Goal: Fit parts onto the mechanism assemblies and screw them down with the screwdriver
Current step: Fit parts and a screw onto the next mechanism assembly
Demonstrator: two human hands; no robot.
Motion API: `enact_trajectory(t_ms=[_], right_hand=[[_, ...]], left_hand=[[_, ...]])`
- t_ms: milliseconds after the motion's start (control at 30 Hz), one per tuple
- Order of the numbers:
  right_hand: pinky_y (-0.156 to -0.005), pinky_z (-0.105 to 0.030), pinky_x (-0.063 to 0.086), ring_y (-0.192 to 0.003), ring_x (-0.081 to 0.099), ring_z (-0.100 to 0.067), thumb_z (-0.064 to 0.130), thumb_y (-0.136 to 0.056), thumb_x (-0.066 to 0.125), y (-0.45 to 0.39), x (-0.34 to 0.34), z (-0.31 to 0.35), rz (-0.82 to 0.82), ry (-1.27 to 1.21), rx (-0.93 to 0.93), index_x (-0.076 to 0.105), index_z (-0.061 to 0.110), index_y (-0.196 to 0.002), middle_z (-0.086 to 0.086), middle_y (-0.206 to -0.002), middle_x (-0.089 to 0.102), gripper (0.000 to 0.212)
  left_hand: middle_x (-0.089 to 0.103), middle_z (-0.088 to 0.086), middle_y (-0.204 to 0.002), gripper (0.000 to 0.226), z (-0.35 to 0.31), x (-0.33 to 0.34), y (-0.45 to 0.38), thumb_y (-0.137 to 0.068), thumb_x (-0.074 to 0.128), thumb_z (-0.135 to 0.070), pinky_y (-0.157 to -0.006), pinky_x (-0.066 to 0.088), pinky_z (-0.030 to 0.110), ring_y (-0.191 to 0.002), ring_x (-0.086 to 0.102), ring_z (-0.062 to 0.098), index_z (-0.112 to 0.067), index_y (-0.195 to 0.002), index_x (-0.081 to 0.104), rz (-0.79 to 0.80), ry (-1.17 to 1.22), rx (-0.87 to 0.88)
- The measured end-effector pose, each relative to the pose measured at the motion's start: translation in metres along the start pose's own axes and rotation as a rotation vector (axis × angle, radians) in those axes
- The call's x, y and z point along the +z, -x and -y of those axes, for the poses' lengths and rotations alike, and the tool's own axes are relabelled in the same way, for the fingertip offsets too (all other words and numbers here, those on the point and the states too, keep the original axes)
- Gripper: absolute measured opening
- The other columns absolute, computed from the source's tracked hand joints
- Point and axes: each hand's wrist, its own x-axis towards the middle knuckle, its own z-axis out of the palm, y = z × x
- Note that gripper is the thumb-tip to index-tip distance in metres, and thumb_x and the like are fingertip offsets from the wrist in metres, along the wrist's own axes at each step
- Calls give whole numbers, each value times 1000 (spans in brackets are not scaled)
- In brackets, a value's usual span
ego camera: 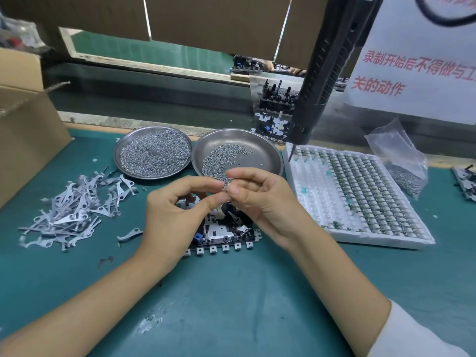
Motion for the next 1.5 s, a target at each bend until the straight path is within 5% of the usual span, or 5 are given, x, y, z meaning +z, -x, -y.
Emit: enact_trajectory(t_ms=[300, 733, 900, 1100, 1500], right_hand=[[-65, -17, 52, -72, 61, -12, 13, -72, 69, -2, -2, 5, 55, 39, 99, 74, 14, -85, -7, -81, 64, 15], [-63, -8, 39, -73, 58, -16, -2, -85, 61, 75, -104, 65, -478, 1485, -27, 73, 11, -98, 2, -79, 64, 22], [-74, -36, 48, -77, 56, -21, -6, -82, 57, 77, -116, 70, -388, 1655, 47, 70, 11, -107, -1, -83, 64, 33], [-63, -26, 31, -83, 49, -15, 2, -84, 55, 68, -110, 68, -360, 1905, 67, 64, 25, -117, 8, -85, 56, 41], [-65, -17, 45, -76, 61, -11, -1, -81, 67, 73, -85, 77, -338, 1545, -95, 72, 17, -78, 5, -80, 62, 19]], left_hand=[[72, -9, -86, 18, 0, 1, 3, -73, 71, -21, -71, 47, 11, -72, 64, 1, -27, -90, 71, 66, -41, 22], [72, -15, -81, 11, 9, -1, 0, -77, 67, -39, -69, 48, 11, -74, 63, -4, -36, -86, 73, -59, 31, -82], [72, -13, -83, 12, 9, -2, -1, -80, 65, -32, -71, 49, 11, -77, 65, 1, -29, -90, 70, -36, 18, -98], [72, -14, -85, 11, 9, -2, -1, -80, 67, -26, -73, 50, 11, -78, 64, -1, -31, -89, 70, -37, 32, -109], [74, -12, -85, 22, 6, 1, 1, -73, 72, -15, -72, 48, 8, -75, 66, 0, -35, -83, 74, -16, 63, -157]])
